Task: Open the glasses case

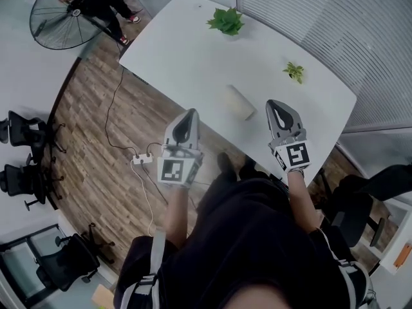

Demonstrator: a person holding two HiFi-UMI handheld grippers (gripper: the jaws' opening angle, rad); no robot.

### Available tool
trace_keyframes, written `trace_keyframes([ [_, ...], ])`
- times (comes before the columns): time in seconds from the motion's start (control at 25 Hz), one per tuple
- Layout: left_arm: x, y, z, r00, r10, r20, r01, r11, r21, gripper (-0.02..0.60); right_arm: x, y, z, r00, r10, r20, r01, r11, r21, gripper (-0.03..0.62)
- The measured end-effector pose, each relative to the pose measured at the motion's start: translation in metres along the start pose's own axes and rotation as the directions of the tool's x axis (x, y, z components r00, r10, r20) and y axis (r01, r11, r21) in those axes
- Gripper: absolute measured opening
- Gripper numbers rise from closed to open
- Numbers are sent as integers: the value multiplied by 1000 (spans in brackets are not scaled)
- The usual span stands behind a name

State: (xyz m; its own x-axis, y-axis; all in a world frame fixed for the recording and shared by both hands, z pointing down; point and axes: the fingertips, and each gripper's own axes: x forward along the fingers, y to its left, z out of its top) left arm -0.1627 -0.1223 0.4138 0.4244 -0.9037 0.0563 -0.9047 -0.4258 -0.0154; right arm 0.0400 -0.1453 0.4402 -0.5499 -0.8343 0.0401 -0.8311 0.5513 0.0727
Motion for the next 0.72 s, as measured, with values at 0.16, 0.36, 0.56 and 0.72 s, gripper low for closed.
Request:
trace_keyframes([
  [0.16, 2, 6, -9, 1000, 12, -25, -13, 1000, -18, 0, 15, 12, -30, 998, 38, -54, -38, 999, 12, 205],
  [0.36, -2, 10, -15, 1000, 13, -27, -13, 1000, -18, 0, 26, 22, -71, 992, 51, -112, -49, 999, 17, 253],
  [0.56, -4, 19, -16, 999, 33, -37, -33, 999, -11, 0, 35, 24, -94, 984, 60, -167, -63, 998, -9, 253],
  [0.72, -4, 23, -20, 998, 37, -45, -38, 999, -20, 0, 43, 28, -128, 964, 57, -261, -89, 990, -113, 252],
])
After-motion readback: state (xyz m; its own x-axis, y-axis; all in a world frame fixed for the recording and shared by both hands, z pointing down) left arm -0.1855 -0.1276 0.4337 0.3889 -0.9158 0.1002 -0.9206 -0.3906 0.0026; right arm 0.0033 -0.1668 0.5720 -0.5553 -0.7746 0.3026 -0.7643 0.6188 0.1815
